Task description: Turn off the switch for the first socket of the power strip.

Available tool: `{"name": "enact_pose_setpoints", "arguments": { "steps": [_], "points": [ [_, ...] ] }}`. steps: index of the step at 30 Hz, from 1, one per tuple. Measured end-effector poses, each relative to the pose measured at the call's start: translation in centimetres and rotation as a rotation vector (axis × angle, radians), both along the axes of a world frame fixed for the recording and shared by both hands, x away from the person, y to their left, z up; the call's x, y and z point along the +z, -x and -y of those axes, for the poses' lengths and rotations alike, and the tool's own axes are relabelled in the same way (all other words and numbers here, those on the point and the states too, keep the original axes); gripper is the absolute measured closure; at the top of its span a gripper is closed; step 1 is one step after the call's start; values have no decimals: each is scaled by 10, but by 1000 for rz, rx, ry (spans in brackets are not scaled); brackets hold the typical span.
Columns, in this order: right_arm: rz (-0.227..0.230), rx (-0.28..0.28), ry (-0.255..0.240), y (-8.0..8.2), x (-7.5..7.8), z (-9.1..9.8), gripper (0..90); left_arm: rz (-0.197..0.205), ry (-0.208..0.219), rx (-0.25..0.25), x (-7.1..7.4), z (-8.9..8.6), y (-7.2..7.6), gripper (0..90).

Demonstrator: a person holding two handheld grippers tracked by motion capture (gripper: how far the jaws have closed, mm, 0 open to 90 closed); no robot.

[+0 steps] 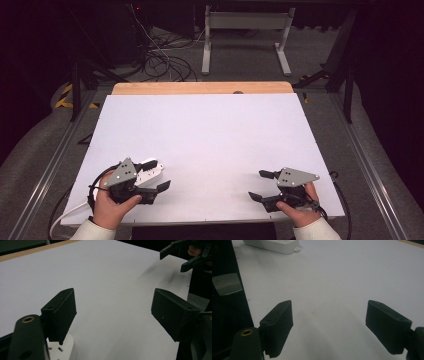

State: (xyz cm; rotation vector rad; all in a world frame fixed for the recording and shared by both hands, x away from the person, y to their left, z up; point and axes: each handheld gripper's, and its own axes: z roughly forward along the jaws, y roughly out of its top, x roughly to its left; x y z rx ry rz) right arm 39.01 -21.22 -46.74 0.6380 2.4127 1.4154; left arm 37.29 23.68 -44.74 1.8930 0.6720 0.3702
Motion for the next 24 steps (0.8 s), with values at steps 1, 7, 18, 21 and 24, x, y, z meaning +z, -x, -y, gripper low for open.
{"name": "enact_pose_setpoints", "arguments": {
  "steps": [1, 7, 18, 21, 24],
  "points": [
    [0, 0, -2, 0, 0, 0, 224, -2, 1, -4, -2, 2, 0, 204],
    [5, 1, -4, 0, 0, 1, 223, 32, -13, -14, -13, 10, -1, 207],
    [12, -5, -19, 0, 2, 3, 214, -48, 8, 3, -37, 7, -1, 204],
    [13, -6, -21, 0, 2, 4, 213, -61, 33, 20, -36, 5, -2, 203],
    [14, -6, -22, 0, 2, 4, 213, -51, 37, 30, -35, 3, -1, 201]
  ]
}}
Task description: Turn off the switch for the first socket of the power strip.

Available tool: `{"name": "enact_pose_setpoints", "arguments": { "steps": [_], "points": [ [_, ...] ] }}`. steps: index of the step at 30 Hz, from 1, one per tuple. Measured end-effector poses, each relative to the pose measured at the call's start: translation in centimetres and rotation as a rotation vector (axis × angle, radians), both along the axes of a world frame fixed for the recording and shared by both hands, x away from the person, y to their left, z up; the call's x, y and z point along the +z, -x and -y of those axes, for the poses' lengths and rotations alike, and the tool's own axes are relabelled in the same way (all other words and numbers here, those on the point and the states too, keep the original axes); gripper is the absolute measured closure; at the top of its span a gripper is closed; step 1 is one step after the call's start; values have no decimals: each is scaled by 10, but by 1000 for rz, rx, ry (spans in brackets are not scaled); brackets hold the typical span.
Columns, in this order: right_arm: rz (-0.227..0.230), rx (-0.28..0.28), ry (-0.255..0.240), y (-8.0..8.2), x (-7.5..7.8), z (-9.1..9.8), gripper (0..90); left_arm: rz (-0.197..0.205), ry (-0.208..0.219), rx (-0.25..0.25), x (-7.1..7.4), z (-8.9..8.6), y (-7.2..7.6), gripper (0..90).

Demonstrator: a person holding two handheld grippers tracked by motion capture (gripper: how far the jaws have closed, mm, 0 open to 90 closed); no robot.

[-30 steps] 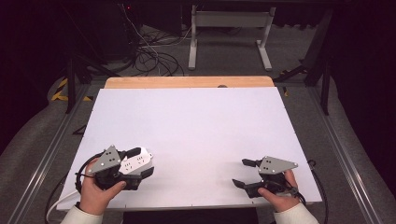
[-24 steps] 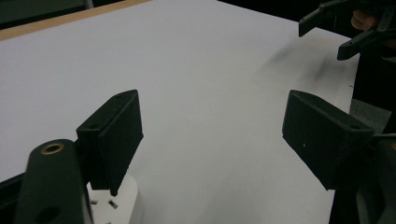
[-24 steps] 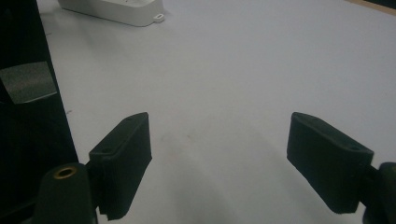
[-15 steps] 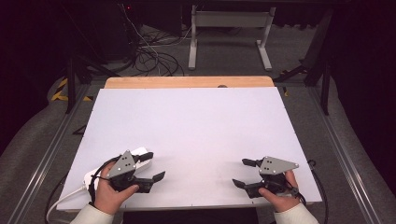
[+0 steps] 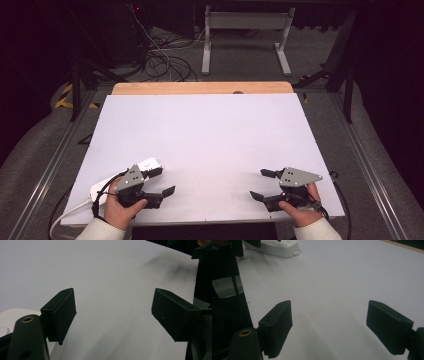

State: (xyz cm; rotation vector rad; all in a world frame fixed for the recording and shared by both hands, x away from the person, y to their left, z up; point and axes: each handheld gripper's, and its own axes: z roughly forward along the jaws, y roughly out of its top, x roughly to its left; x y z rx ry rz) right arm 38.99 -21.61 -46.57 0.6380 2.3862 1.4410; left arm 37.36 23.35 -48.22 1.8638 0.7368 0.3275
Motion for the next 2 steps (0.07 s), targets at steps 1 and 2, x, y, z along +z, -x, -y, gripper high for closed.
{"name": "enact_pose_setpoints", "arguments": {
  "steps": [1, 2],
  "points": [
    [1, 0, 0, 0, 0, 0, 213, 9, -7, 2, 1, 0, 0, 201],
    [1, 0, -1, 0, 0, 0, 213, 16, -16, 4, 1, -1, 0, 199]
  ]
}}
